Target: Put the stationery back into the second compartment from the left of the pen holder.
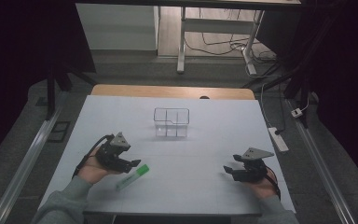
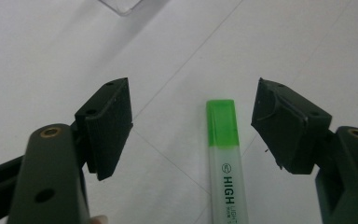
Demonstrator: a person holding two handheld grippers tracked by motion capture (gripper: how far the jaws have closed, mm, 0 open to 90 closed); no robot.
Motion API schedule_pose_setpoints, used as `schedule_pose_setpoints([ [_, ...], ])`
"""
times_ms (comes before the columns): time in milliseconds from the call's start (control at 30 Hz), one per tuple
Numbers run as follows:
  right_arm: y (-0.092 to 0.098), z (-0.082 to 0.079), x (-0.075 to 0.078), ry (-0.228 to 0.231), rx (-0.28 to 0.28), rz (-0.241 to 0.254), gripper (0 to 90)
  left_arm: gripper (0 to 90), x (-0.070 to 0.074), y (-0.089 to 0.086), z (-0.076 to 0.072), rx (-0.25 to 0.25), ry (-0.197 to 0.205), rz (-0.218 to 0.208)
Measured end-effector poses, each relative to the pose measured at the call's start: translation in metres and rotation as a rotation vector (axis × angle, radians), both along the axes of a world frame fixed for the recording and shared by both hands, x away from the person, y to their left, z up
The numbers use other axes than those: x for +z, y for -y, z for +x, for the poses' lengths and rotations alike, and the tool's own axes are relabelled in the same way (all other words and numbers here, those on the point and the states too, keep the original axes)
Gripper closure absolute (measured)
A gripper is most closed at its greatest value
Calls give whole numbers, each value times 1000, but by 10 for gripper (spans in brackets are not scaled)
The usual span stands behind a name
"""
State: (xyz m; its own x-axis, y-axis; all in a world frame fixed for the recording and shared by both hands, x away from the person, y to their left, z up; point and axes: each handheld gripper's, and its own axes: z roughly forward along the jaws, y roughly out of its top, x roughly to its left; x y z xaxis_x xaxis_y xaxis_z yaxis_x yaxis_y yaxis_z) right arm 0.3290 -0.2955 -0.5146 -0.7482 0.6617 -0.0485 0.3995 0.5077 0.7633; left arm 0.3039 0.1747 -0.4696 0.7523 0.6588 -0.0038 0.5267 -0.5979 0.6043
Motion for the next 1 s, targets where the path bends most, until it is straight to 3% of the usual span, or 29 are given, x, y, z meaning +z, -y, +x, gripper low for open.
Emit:
schedule_pose_setpoints([
  [400, -1, 1, -3, -9, -17, -21, 349, 282, -16, 22, 6, -44, -100, 103],
  [700, 1, 1, -3, -4, -25, -22, 353, 234, -31, 33, 13, -42, -174, 142],
  [1000, 1, 1, -3, -3, -26, -24, 354, 238, -40, 37, 18, -50, -211, 167],
])
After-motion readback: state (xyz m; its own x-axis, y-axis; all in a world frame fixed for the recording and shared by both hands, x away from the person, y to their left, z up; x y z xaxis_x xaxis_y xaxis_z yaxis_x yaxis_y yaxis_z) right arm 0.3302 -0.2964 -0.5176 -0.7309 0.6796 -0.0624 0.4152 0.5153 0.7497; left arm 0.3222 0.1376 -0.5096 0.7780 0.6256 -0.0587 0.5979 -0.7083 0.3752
